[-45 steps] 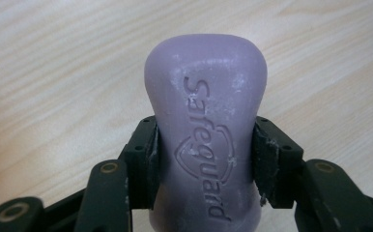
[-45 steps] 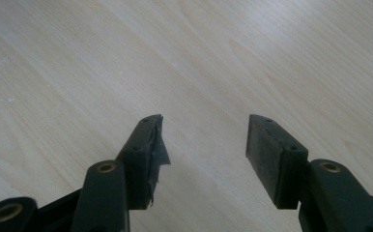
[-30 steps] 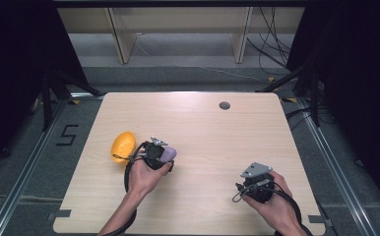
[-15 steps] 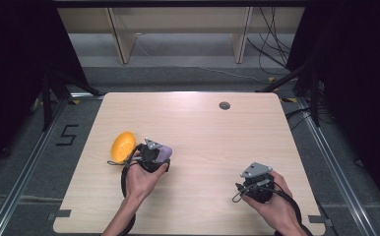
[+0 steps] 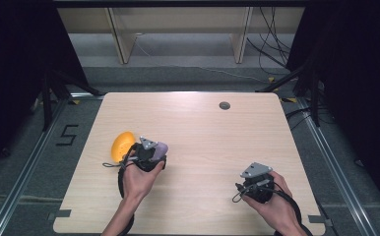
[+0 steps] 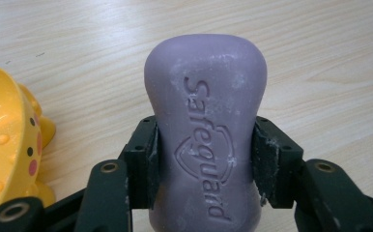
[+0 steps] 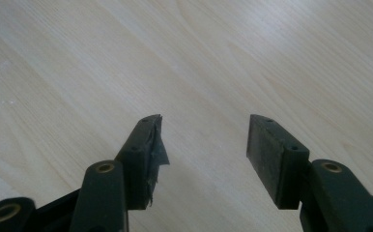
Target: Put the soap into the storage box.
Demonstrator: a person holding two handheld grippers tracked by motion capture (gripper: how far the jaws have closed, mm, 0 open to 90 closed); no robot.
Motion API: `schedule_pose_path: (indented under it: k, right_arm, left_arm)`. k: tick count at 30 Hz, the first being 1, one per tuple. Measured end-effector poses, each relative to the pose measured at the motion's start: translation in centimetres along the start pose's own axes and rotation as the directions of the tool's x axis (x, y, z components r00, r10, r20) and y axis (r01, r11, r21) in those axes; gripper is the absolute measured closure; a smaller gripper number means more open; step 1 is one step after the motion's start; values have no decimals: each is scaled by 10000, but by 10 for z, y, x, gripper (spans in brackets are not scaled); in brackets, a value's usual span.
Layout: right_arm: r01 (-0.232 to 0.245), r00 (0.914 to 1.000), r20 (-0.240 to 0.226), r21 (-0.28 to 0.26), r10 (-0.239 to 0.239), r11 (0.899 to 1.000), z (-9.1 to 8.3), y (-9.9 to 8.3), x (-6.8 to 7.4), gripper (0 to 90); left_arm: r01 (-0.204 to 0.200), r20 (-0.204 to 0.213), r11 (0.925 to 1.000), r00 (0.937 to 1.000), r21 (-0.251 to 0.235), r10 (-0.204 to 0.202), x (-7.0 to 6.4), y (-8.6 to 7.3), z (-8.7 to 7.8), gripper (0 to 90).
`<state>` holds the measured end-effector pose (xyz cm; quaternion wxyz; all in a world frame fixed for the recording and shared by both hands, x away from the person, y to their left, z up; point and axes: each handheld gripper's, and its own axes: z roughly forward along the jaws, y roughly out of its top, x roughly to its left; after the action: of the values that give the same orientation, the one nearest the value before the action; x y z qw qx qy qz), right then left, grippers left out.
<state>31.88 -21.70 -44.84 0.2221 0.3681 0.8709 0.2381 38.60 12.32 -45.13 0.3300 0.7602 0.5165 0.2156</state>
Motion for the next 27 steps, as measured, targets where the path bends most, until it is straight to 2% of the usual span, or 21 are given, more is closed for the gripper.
schedule_pose_path:
  k: [7,11,13,16,17,27]
  right_arm:
    - [18,10000,14,-21,-18,10000,0,0,0,472]
    - [20,10000,24,-29,-20,10000,0,0,0,472]
    - [-136,9999,-30,14,136,9999,-1,0,0,472]
    - [-73,10000,13,-35,74,10000,-1,0,0,472]
    - [-77,10000,7,-40,77,10000,-1,0,0,471]
    - [-66,10000,15,-129,66,9999,-1,0,0,469]
  left_arm:
    - [-11,-100,9999,9999,-151,9,2,1,-4,491]
    - [126,-29,9997,9999,-212,-127,4,1,-6,491]
    - [83,-54,9998,10000,-183,-84,6,3,-9,491]
    - [158,-21,9997,9999,-199,-159,8,4,-11,491]
    - [209,106,9996,9997,-180,-207,11,6,-12,491]
    - [393,158,9992,9991,-94,-392,18,13,-19,491]
